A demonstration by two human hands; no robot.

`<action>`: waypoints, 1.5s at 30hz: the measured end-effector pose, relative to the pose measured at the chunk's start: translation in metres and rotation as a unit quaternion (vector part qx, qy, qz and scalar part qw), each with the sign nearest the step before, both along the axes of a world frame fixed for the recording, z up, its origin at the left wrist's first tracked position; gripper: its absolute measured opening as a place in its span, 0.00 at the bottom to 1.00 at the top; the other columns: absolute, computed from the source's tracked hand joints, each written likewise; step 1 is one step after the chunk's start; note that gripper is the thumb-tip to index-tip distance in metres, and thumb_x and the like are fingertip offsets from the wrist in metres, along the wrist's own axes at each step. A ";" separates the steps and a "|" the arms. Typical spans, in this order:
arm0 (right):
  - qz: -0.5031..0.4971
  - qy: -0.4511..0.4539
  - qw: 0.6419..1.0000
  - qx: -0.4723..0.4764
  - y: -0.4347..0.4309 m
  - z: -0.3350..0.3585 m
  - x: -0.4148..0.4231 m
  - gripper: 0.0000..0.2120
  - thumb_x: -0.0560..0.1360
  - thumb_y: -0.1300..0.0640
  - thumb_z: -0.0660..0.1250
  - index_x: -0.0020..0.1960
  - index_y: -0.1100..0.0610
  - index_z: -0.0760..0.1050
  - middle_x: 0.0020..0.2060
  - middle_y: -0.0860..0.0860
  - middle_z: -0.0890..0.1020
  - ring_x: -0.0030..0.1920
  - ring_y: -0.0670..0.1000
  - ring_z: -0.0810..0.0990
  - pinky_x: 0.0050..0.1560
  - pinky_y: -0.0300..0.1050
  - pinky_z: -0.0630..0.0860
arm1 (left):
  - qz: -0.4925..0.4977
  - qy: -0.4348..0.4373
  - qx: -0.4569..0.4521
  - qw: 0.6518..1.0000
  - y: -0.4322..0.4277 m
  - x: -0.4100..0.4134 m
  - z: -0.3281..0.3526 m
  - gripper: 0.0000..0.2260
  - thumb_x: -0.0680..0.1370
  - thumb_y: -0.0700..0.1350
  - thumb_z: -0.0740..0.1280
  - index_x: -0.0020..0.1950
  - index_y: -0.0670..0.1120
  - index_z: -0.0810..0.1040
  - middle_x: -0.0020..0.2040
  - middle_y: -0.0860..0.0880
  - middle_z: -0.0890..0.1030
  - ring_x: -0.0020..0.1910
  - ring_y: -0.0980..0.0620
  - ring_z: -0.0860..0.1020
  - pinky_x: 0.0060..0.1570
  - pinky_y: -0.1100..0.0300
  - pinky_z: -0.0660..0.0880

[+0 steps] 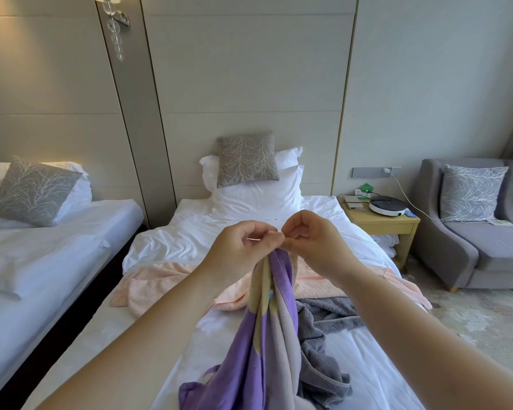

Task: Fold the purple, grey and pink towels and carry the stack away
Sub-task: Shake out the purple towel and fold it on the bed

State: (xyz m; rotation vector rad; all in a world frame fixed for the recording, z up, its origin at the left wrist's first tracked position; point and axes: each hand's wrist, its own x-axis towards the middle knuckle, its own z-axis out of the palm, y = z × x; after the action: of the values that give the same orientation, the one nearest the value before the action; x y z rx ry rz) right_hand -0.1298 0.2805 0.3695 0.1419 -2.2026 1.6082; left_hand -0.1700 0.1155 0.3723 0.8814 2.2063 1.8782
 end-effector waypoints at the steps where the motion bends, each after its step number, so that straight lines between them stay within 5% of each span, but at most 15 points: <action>1: 0.005 -0.005 1.000 -0.014 0.000 -0.001 -0.001 0.10 0.68 0.64 0.75 0.41 0.56 0.74 0.35 0.52 0.82 0.34 0.45 0.79 0.37 0.35 0.74 | 0.000 0.014 -0.009 1.000 -0.002 0.000 -0.001 0.06 0.72 0.44 0.73 0.49 0.48 0.82 0.45 0.51 0.84 0.41 0.57 0.83 0.35 0.69 0.74; 3: 0.030 -0.017 0.998 -0.050 0.002 -0.003 -0.002 0.09 0.69 0.64 0.74 0.41 0.56 0.75 0.35 0.53 0.82 0.36 0.47 0.80 0.40 0.37 0.75 | 0.007 0.027 -0.025 0.999 -0.005 -0.003 0.001 0.09 0.71 0.39 0.75 0.47 0.49 0.81 0.46 0.47 0.83 0.39 0.57 0.82 0.32 0.67 0.75; 8: 0.086 -0.026 0.991 -0.096 0.002 -0.016 -0.006 0.06 0.72 0.64 0.71 0.46 0.57 0.75 0.38 0.51 0.82 0.41 0.50 0.79 0.47 0.45 0.74 | 0.032 0.085 -0.027 0.995 -0.011 -0.015 0.022 0.11 0.72 0.34 0.72 0.43 0.50 0.80 0.43 0.50 0.83 0.41 0.55 0.82 0.50 0.56 0.77; 11: 0.093 -0.025 0.992 -0.082 -0.002 -0.021 -0.010 0.06 0.73 0.66 0.69 0.47 0.57 0.75 0.41 0.51 0.82 0.44 0.50 0.79 0.49 0.47 0.74 | 0.047 0.112 0.030 0.992 -0.012 -0.021 0.048 0.10 0.73 0.33 0.70 0.45 0.49 0.78 0.44 0.49 0.82 0.43 0.54 0.81 0.53 0.56 0.76; 15: 0.079 -0.027 0.996 -0.022 -0.005 -0.017 -0.016 0.05 0.75 0.66 0.67 0.50 0.61 0.75 0.44 0.53 0.82 0.40 0.46 0.79 0.41 0.36 0.73 | 0.052 0.147 0.117 0.981 -0.013 -0.024 0.092 0.09 0.76 0.31 0.65 0.47 0.46 0.76 0.50 0.44 0.81 0.48 0.51 0.79 0.54 0.56 0.75; 19: 0.075 -0.020 0.997 0.027 -0.008 -0.006 -0.021 0.04 0.75 0.67 0.65 0.49 0.62 0.74 0.45 0.57 0.82 0.42 0.48 0.79 0.47 0.40 0.75 | 0.038 0.144 0.226 0.963 -0.017 -0.027 0.132 0.10 0.77 0.30 0.63 0.48 0.45 0.74 0.51 0.42 0.78 0.51 0.49 0.77 0.57 0.56 0.73; 24: 0.136 -0.007 0.990 -0.038 0.006 0.012 -0.016 0.03 0.77 0.66 0.64 0.48 0.63 0.69 0.40 0.57 0.76 0.44 0.52 0.72 0.48 0.47 0.68 | 0.083 0.121 0.245 0.958 -0.036 -0.046 0.141 0.10 0.78 0.31 0.61 0.47 0.46 0.72 0.44 0.48 0.77 0.43 0.56 0.76 0.45 0.65 0.73; 27: 0.147 -0.042 0.988 -0.007 0.014 0.014 -0.011 0.14 0.72 0.56 0.73 0.51 0.62 0.73 0.45 0.61 0.79 0.48 0.54 0.76 0.55 0.57 0.73 | 0.112 0.080 0.218 0.966 -0.038 -0.057 0.123 0.10 0.78 0.31 0.61 0.46 0.46 0.73 0.43 0.48 0.77 0.42 0.55 0.75 0.44 0.62 0.72; 30: 0.130 -0.073 0.988 0.034 0.013 0.013 -0.007 0.19 0.63 0.43 0.76 0.48 0.53 0.79 0.44 0.54 0.84 0.47 0.50 0.81 0.53 0.50 0.78 | 0.118 0.017 0.241 0.963 -0.033 -0.063 0.107 0.10 0.78 0.31 0.61 0.46 0.45 0.74 0.42 0.49 0.77 0.40 0.56 0.77 0.44 0.63 0.74; 32: 0.088 -0.054 0.993 0.055 0.014 0.014 -0.007 0.15 0.63 0.46 0.77 0.45 0.51 0.79 0.39 0.48 0.83 0.42 0.46 0.81 0.50 0.47 0.79 | 0.128 -0.015 0.249 0.960 -0.031 -0.067 0.099 0.09 0.78 0.32 0.61 0.46 0.45 0.74 0.42 0.49 0.78 0.38 0.55 0.77 0.42 0.63 0.74; 36: 0.036 -0.051 0.991 0.118 0.037 0.018 0.000 0.13 0.66 0.50 0.77 0.46 0.55 0.79 0.38 0.53 0.82 0.38 0.46 0.79 0.43 0.43 0.76 | 0.156 -0.009 0.253 0.955 -0.033 -0.075 0.091 0.10 0.78 0.32 0.62 0.45 0.47 0.74 0.42 0.50 0.78 0.39 0.56 0.76 0.43 0.63 0.73; 39: 0.069 -0.148 0.957 0.240 0.060 0.009 0.014 0.11 0.66 0.49 0.77 0.42 0.54 0.79 0.32 0.43 0.79 0.34 0.41 0.74 0.37 0.35 0.71 | 0.208 0.015 0.252 0.945 -0.044 -0.087 0.089 0.09 0.78 0.33 0.63 0.46 0.48 0.74 0.42 0.51 0.77 0.39 0.56 0.75 0.41 0.63 0.72; 45: 0.076 -0.387 0.790 0.469 0.087 -0.066 0.044 0.18 0.60 0.37 0.74 0.35 0.47 0.72 0.32 0.42 0.75 0.32 0.43 0.71 0.30 0.35 0.66 | 0.307 -0.002 0.197 0.931 -0.067 -0.112 0.038 0.09 0.78 0.36 0.64 0.46 0.50 0.75 0.42 0.53 0.78 0.43 0.53 0.76 0.42 0.63 0.74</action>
State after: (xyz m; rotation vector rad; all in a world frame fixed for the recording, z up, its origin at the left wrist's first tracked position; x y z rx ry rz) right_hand -0.0861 0.3676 0.3037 -0.0984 -3.5410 0.4387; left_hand -0.2822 0.0485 0.4106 0.2060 2.3173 2.6549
